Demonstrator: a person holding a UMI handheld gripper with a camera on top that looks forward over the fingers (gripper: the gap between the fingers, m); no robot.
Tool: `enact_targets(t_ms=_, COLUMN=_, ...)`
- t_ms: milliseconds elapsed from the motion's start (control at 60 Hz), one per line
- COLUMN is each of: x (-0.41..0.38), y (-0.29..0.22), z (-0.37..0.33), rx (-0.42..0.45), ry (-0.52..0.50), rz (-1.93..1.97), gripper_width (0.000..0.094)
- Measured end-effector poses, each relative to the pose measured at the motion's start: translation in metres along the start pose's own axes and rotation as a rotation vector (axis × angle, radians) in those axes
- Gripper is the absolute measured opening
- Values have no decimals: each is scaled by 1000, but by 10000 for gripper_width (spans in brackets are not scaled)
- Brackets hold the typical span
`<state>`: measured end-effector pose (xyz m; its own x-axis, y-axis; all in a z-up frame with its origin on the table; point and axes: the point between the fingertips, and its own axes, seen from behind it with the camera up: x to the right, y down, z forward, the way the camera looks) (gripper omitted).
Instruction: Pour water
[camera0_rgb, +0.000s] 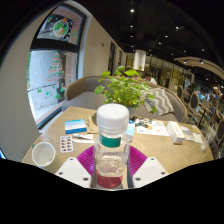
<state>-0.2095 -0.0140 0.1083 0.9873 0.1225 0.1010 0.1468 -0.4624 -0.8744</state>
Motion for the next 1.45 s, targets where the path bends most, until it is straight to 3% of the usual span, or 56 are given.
enact_targets(t_ms=267, x=-7, y=73, z=32, rx=-54, ry=-36, rz=69, gripper_width=428)
enact_targets(t_ms=300, x=-7, y=66, z=31, rx=-10, ry=-33, rz=83, gripper_width=426)
enact_targets(t_ms=450, x=-7, y=67, z=32, rx=-7, ry=-36, rz=101, gripper_width=492)
enact_targets(t_ms=483, x=-7, y=74, z=31, rx=-43, ry=-38, rz=108, gripper_width=552)
enact_targets(t_ms=567, x=-11, y=82, z=19, rx=-101, ry=-56, rz=126, gripper_width=873)
enact_targets(t_ms=617, x=-9, y=83, z=4, rx=-131, ry=-47, rz=127, gripper_width=827)
enact_targets(t_ms=667, x=-5, y=79, z=-17, rx=-143, ry=-24, rz=122, gripper_width=863)
enact_targets(t_ms=817, x=-7, y=61, z=-97, rx=-183, ry=6, rz=125, gripper_width=853)
enact_targets(t_ms=1067, x=-17, y=34, z=-214, rx=-180, ry=50, rz=105, gripper_width=854)
enact_targets(t_ms=1450, x=-10, y=15, z=-256, rx=-143, ry=107, rz=51, gripper_width=852)
